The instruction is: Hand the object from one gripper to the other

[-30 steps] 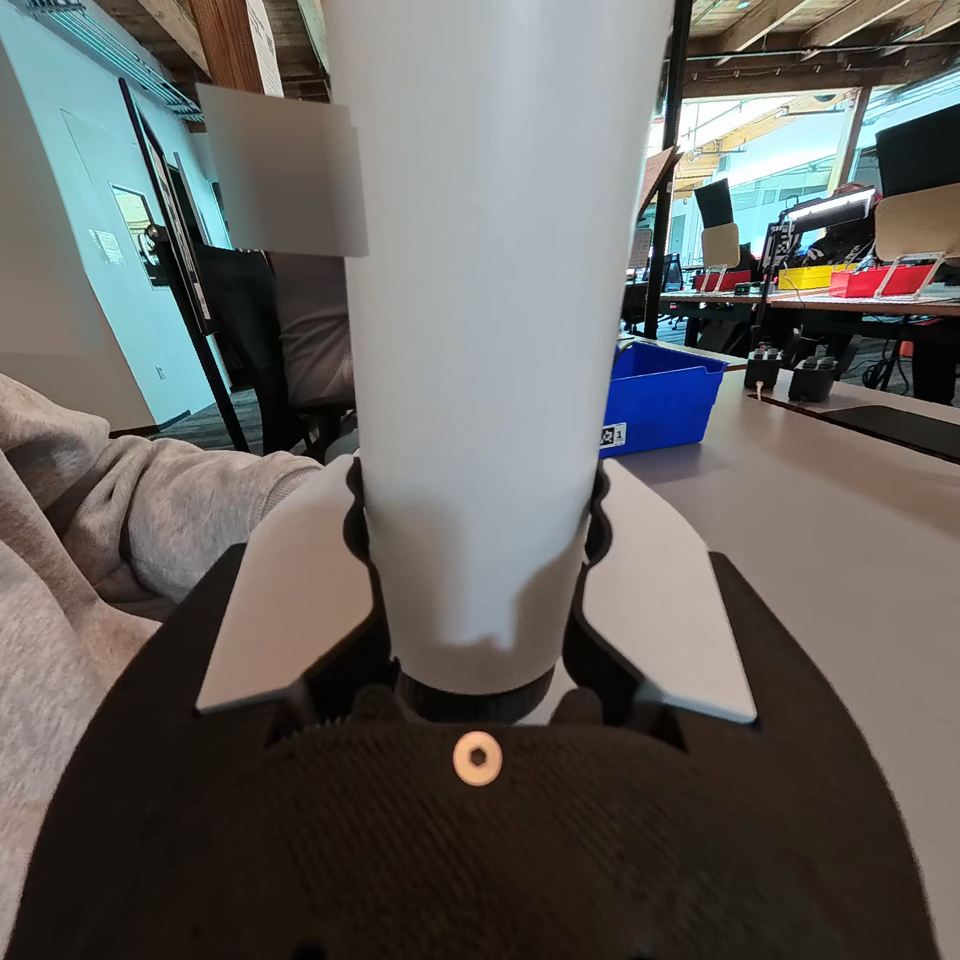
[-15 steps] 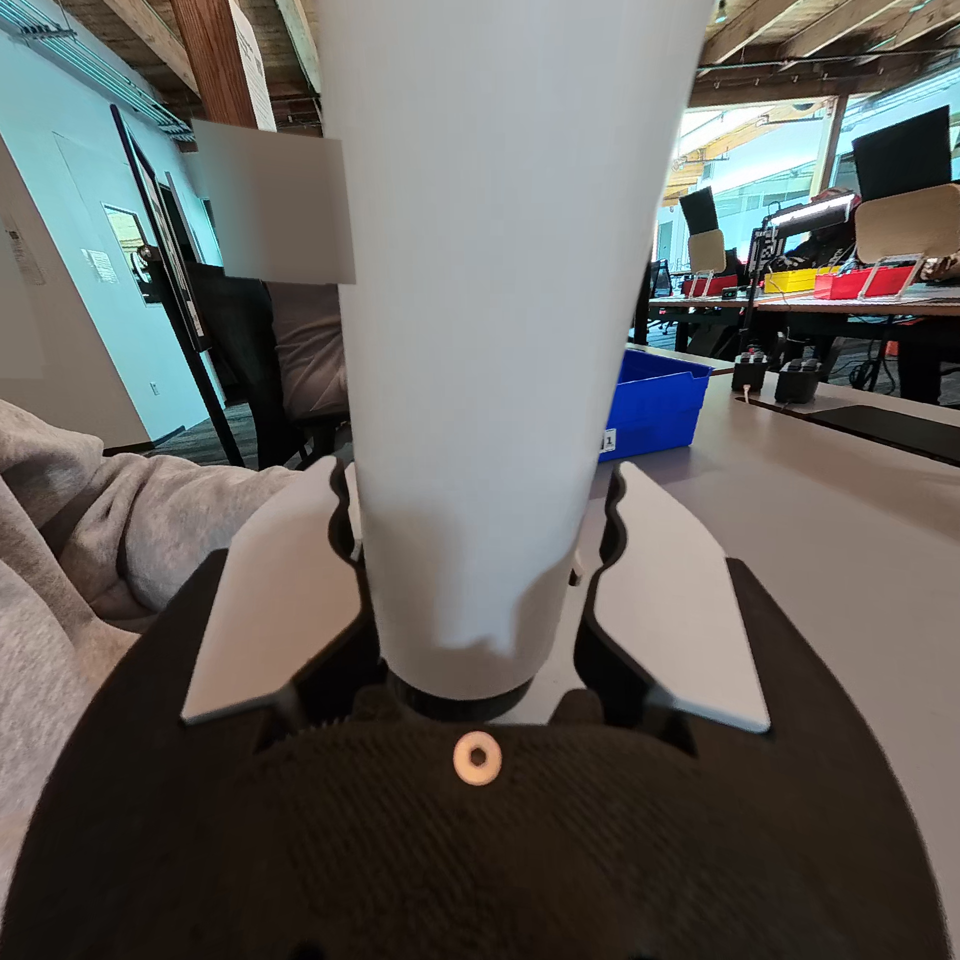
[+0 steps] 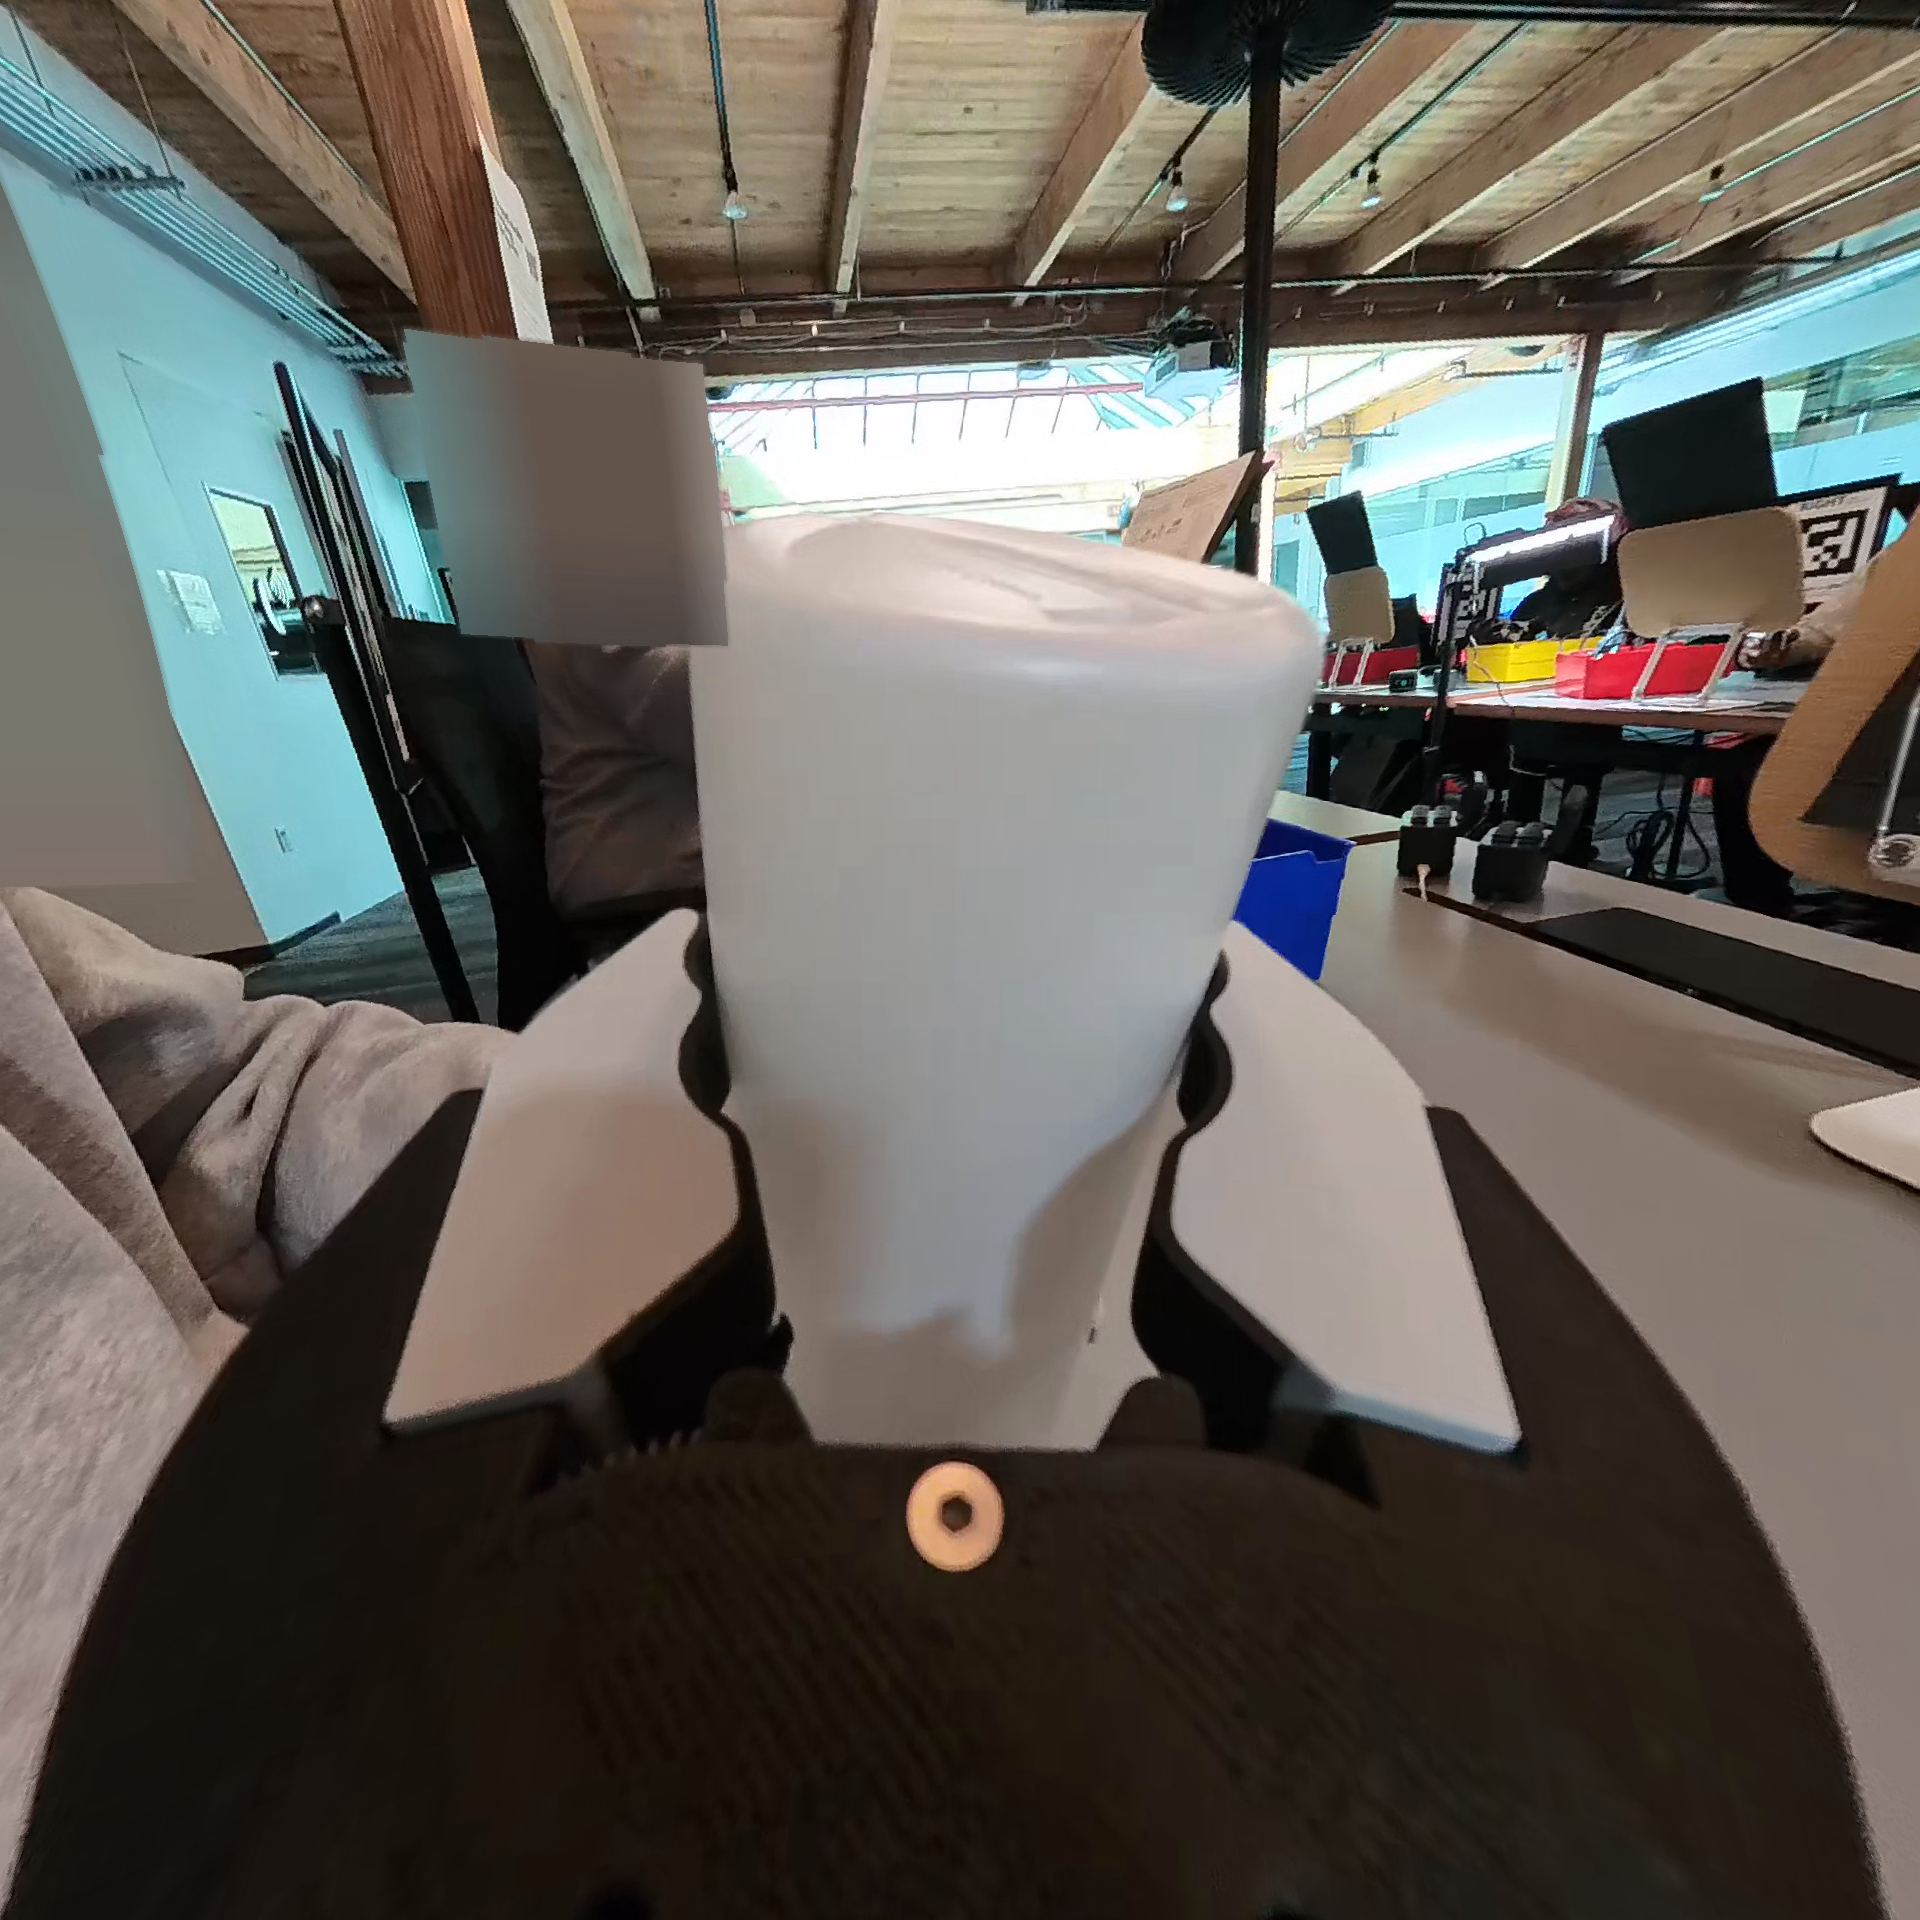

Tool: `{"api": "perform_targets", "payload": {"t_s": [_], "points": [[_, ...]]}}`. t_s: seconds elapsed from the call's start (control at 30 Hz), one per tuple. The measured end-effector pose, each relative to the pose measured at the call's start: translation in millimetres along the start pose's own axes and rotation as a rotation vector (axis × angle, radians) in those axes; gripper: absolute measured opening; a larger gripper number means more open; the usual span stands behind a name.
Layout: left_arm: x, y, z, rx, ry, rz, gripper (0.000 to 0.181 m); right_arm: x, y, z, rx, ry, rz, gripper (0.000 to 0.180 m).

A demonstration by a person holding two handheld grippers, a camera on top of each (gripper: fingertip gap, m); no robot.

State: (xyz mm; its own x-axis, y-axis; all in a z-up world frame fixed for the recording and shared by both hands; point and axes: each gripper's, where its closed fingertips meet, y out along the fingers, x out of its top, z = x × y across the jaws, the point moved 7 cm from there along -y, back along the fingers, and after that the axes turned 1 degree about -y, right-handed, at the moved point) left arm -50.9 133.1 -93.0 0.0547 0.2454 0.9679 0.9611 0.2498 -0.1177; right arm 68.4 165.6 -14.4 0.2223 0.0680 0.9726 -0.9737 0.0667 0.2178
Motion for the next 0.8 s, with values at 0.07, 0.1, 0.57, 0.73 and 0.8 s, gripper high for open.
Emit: {"api": "perform_targets", "payload": {"t_s": [0.07, 0.1, 0.57, 0.73, 0.8], "points": [[-2.2, 2.2, -0.8, -0.006, 0.001, 0.015, 0.082, -1.3, 1.1, 1.6, 0.009, 0.002, 0.008, 0.087], [-3.8, 3.3, -1.5, -0.012, 0.003, 0.023, 0.082, -2.3, 2.0, 2.3, 0.014, 0.007, 0.013, 0.087], [-1.1, 7.8, -6.7, -0.039, -0.039, -0.046, 0.106, -21.7, 13.6, 10.9, 0.053, -0.014, 0.117, 0.086], [-1.3, 9.9, -9.1, -0.038, -0.014, -0.047, 0.104, -24.1, 17.5, 17.3, 0.084, -0.002, 0.108, 0.086], [-0.4, 10.8, -11.3, -0.045, -0.006, -0.054, 0.101, -25.1, 19.1, 20.2, 0.094, -0.004, 0.105, 0.086]]}}
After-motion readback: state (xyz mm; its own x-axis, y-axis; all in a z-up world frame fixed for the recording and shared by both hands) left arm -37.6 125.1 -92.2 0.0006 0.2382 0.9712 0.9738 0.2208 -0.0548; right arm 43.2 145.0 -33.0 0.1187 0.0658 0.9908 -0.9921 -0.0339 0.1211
